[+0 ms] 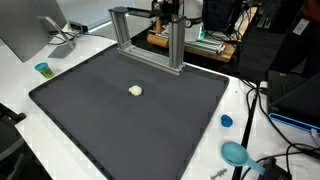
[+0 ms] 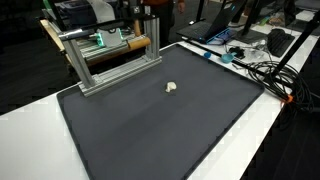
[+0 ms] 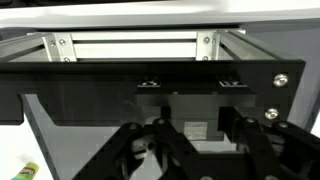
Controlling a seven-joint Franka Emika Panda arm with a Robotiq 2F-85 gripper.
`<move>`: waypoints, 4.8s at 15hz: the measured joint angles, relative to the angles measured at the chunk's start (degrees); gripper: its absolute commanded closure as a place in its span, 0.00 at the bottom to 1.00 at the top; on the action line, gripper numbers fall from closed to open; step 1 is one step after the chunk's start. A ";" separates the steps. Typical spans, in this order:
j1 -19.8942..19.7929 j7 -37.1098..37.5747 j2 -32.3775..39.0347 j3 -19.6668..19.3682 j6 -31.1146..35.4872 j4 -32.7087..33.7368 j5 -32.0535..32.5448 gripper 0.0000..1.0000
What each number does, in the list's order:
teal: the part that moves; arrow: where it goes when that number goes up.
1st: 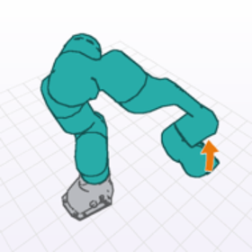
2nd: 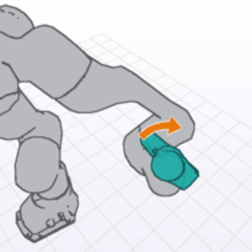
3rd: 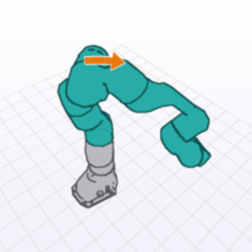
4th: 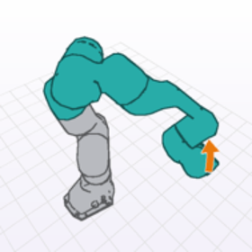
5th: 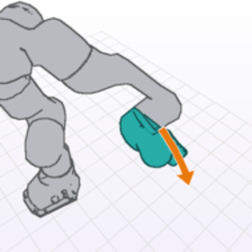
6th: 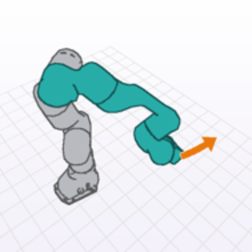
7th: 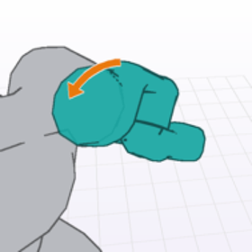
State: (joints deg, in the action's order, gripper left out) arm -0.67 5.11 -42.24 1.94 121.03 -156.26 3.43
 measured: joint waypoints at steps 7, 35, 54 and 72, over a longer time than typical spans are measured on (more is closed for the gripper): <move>-0.27 0.62 0.52 -0.34 0.38 0.50 -0.20 0.79; -0.12 7.30 35.33 2.12 -6.32 36.99 4.57 0.79; 0.88 3.57 56.31 0.40 2.46 46.35 0.36 0.79; 1.31 5.75 59.95 -0.63 3.05 47.69 0.69 0.79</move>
State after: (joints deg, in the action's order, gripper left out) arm 0.65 10.86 17.72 1.31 124.08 -108.57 4.12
